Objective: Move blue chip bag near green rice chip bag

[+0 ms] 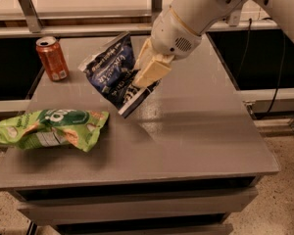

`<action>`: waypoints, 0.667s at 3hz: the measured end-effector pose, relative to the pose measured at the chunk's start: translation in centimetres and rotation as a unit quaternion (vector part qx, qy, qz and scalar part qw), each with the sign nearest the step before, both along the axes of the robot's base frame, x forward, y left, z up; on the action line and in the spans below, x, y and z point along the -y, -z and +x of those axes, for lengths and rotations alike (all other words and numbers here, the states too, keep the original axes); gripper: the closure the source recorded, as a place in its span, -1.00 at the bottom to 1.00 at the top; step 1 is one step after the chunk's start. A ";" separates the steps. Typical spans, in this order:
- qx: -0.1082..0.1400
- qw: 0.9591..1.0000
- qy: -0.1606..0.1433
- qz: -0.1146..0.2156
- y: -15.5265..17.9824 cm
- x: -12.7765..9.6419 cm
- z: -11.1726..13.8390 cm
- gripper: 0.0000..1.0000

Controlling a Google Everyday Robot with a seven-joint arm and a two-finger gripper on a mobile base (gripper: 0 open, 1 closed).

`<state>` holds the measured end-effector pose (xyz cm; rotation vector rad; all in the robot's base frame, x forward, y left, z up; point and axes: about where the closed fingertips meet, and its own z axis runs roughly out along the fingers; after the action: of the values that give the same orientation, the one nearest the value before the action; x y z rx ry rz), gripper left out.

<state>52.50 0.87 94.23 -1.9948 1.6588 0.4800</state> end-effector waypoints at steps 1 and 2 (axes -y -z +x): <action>-0.004 1.000 -0.020 0.006 0.2 -2.0 -1.3 0.19; -0.010 1.000 -0.027 0.011 0.5 -3.0 -1.9 -0.30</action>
Offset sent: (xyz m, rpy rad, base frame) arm -0.0251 0.0389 -0.0096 0.0342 0.0375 0.0656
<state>50.59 3.91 93.71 -2.0302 1.6078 0.5378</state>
